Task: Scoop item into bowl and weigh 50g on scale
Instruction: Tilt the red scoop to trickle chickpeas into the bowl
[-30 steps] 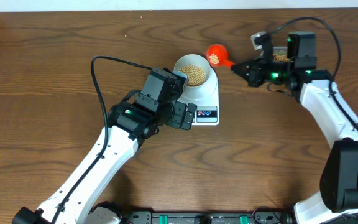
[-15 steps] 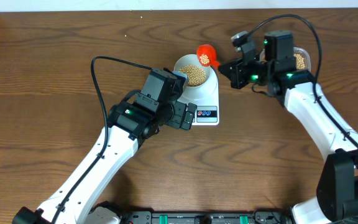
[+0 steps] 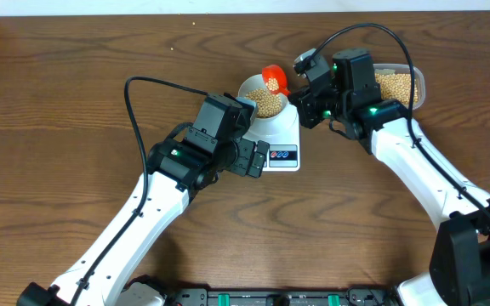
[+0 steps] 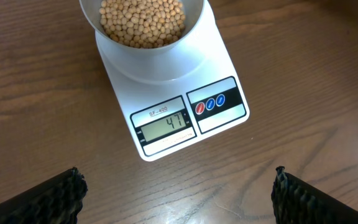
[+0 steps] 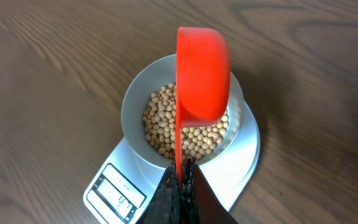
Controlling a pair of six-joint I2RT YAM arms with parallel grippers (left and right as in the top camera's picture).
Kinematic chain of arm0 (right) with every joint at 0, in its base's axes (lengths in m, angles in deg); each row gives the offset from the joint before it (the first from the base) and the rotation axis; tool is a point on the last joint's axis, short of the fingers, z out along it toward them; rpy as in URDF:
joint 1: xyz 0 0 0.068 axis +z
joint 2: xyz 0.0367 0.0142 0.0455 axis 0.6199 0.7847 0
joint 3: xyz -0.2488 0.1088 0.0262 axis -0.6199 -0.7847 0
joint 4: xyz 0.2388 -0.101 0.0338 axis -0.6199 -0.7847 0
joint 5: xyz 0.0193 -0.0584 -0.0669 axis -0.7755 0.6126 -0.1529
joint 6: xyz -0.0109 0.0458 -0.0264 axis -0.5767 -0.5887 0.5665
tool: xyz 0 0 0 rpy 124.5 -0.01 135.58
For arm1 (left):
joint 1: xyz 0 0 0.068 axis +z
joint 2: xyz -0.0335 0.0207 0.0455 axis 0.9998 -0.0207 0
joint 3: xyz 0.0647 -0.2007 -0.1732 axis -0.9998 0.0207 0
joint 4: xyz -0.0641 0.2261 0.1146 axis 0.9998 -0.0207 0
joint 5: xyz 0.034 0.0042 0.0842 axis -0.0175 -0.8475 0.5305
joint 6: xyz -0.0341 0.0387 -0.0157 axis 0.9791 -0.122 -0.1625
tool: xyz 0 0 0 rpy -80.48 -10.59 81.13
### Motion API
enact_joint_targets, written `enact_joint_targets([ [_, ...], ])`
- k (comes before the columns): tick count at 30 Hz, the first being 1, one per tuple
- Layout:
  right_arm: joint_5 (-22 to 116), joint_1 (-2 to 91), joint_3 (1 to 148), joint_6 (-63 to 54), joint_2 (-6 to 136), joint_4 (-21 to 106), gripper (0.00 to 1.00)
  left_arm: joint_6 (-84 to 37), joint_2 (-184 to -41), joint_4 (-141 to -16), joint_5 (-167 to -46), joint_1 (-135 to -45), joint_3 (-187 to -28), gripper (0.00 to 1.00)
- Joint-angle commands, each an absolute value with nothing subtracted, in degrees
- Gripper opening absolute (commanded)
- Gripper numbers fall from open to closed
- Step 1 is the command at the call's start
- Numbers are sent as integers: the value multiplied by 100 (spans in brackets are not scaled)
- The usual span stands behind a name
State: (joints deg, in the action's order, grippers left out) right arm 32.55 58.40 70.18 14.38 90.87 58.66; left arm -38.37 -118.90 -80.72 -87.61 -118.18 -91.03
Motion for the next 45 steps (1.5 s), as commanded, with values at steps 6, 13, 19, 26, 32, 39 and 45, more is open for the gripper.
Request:
enact_joint_targets([
  [6, 3672, 6022, 7173, 1876, 8932, 5864, 2, -3824, -11922, -8094, -8728, -11827, -9059, 98],
  [13, 3674, 6129, 7173, 2271, 8932, 5864, 1, -3824, -11922, -8094, -8728, -11827, -9059, 98],
  [19, 3755, 6203, 7173, 2363, 8932, 5864, 1, -3824, -11922, -8094, -8728, -11827, -9059, 98],
  [26, 3749, 6188, 7173, 2230, 8932, 5833, 1, -3824, -11922, -8094, -8728, -11827, -9059, 98],
  [32, 3749, 6188, 7173, 2024, 8932, 5820, 1, -3824, -11922, -8094, -8728, -11827, -9059, 97],
  [39, 3587, 6068, 7173, 1521, 8932, 5827, 1, -3824, -11922, -8094, -8728, -11827, -9059, 98],
  [45, 2995, 5790, 7173, 1130, 8932, 5895, 1, -3824, -11922, -8094, -8728, -11827, -9059, 98],
])
